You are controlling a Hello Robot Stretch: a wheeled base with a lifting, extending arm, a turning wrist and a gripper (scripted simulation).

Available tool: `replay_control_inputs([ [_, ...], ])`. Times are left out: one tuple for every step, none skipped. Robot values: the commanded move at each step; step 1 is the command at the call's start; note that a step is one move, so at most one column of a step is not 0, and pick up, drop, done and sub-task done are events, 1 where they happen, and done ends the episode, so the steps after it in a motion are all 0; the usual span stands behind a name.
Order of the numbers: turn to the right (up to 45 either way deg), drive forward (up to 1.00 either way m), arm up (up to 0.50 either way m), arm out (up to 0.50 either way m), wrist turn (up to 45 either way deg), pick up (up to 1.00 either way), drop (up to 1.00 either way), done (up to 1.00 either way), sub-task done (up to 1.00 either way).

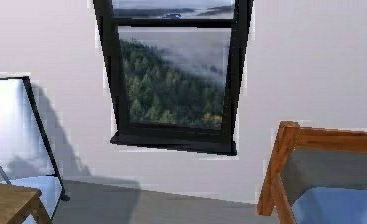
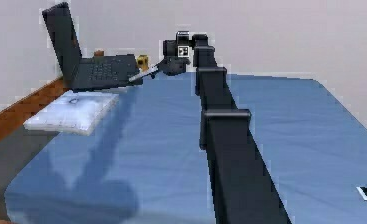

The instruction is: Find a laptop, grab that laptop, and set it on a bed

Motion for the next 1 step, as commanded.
replay_control_inputs([
  [0.0,0.00,0.00,0.00,27.0,0.00,0.00,0.00,0.00],
])
